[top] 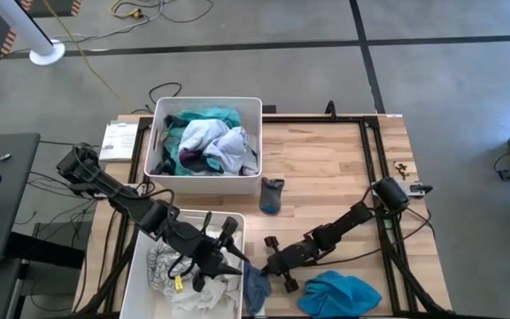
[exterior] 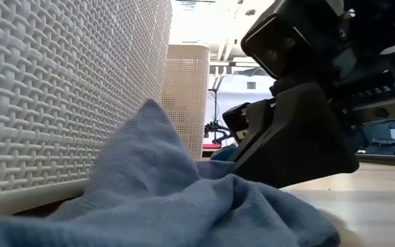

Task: Sort clothes
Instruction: Put the pair of blue socks into the top white laundry bin

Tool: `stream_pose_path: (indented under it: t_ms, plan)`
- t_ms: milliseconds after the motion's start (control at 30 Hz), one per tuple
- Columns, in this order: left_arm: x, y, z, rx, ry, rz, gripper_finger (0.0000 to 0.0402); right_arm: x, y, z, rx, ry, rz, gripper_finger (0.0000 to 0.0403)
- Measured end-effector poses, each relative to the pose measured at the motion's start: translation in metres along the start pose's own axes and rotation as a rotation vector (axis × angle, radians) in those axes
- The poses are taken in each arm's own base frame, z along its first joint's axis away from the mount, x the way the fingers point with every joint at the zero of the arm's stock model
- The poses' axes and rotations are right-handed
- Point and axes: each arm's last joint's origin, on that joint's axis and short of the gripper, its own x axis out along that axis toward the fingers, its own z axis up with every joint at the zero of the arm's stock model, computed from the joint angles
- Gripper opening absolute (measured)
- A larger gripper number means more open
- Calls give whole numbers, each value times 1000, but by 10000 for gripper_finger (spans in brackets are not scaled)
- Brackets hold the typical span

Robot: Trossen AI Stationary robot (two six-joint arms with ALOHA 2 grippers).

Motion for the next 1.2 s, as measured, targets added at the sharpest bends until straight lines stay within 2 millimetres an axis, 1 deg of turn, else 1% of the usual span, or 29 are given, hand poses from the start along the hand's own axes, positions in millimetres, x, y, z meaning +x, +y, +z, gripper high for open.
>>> stream_pose_path:
  t_ms: [133,200,367,600,900,1200]
  plan:
    - [0,0,-1,-6,6,-1,153,-4,1,3,-5,12,9,9]
    - [0,0,-1,-7,8,-2,153,-9,3,9,-24,18,15,5]
    - [0,1,-1,-9,8,0,153,-27,9,32,-79,-16,25,2]
    - [0,2,-2,-10,18,4,153,-64,21,66,-170,-63,40,1]
    - [2,9,-4,-34,24,23,153,-120,33,105,-297,-175,12,1]
    - [4,24,-9,-89,37,67,153,-163,30,133,-419,-318,-45,1]
